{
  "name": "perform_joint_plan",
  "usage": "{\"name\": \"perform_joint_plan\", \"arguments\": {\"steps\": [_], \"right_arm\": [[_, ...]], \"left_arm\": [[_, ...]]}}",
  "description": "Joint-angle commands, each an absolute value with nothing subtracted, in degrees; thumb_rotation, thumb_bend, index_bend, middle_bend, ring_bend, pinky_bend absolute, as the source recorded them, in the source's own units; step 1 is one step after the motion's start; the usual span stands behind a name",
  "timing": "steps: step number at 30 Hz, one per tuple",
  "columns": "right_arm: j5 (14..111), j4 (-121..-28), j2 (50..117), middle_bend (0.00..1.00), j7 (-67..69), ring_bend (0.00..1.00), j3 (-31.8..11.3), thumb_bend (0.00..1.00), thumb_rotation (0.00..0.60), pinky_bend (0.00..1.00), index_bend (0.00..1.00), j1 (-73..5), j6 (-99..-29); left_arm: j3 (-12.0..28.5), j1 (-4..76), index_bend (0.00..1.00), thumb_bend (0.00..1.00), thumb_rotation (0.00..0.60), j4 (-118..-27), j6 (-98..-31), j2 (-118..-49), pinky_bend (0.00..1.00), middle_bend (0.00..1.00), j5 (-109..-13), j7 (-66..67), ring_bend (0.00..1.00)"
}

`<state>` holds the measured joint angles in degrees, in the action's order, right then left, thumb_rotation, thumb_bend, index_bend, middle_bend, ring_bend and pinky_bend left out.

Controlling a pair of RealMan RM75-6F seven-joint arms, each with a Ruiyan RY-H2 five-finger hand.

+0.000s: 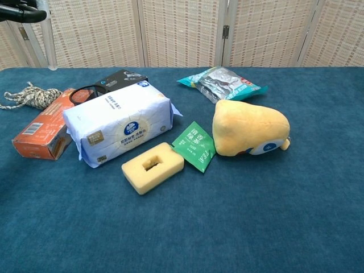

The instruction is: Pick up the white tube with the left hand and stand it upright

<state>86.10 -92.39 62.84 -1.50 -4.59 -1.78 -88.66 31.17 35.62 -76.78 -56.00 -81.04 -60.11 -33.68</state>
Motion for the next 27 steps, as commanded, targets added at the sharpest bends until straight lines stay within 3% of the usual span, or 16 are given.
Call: {"name": "perform_joint_plan", "arguments": {"steps": [1,7,9,18,27], "right_arm": [[86.0,-92.4,62.8,0.20,-1.5,0.15,-4.6,0.18,0.600,0.27,0.05,-1.7,-88.7],[86.0,-92.2,62.9,0.20,-1.3,0.15,-4.6,0.18,0.600,0.27,0.05,-1.6,-88.7],[86.0,-92.2,62.9,0.20,-1.3,0.15,-4.5,0.18,0.600,0.27,0.05,-1.7,-88.6],[86.1,-92.3,62.8,0.20,-1.4,0.15,-4.5,0.18,0.600,0.27,0.05,-1.7,-88.6],[86.1,-92.4,62.9,0.21,-1.6,0.15,-4.5,0.18,0.600,0.27,0.05,-1.6,-88.7]], "left_arm": [[37.5,34.6,0.63,0.44,0.600,-82.7,-46.3,-78.5,0.16,0.43,-51.7,-50.0,0.29],[42.5,32.4,0.63,0.44,0.600,-84.3,-35.5,-75.5,0.16,0.43,-48.0,-63.0,0.29],[42.3,32.1,0.63,0.44,0.600,-83.4,-35.0,-75.4,0.17,0.43,-50.3,-63.1,0.29],[33.9,34.8,0.63,0.44,0.600,-75.3,-49.2,-79.5,0.17,0.43,-62.1,-44.0,0.28],[28.5,37.1,0.63,0.44,0.600,-67.6,-58.0,-82.4,0.16,0.42,-67.0,-27.9,0.27]]}}
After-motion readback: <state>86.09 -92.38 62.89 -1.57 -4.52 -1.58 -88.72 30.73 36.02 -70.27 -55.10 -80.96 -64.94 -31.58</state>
